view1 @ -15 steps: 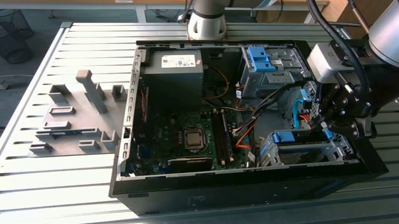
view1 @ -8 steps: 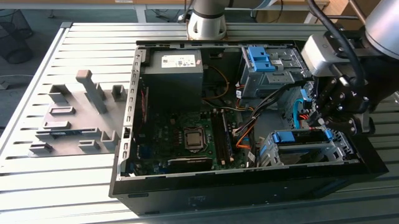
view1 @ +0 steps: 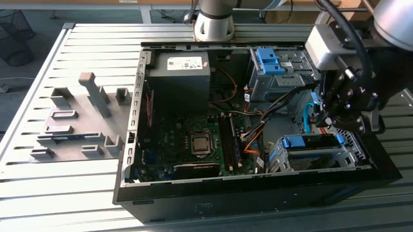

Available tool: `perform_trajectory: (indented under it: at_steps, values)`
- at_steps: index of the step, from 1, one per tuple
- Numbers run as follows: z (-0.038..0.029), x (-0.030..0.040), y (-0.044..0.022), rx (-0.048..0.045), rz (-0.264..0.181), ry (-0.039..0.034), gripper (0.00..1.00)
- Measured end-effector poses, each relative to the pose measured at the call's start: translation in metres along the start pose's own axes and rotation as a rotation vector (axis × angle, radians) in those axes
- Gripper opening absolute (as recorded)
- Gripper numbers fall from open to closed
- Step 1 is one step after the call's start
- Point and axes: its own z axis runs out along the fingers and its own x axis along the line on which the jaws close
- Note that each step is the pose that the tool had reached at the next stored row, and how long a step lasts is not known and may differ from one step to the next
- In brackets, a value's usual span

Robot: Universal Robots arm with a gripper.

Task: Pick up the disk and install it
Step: 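Insert the second disk wire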

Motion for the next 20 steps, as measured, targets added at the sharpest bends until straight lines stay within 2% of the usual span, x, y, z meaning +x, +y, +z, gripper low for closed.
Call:
perform_trajectory:
  at_steps: [3, 7, 14, 19, 20]
  values:
    - [-0.0113, -0.0028, 0.0000, 0.0000, 0.000, 0.0001, 0.11]
    - [-0.0184, -0.0092, -0.0001, 0.0000, 0.000, 0.0000, 0.11]
    - [-0.0187, -0.0272, 0.0002, -0.0012, 0.000, 0.0045, 0.11]
    - [-0.0186, -0.0280, 0.0003, -0.0015, 0.000, 0.0045, 0.11]
    - [-0.0187, -0.0281, 0.0003, -0.0016, 0.000, 0.0066, 0.11]
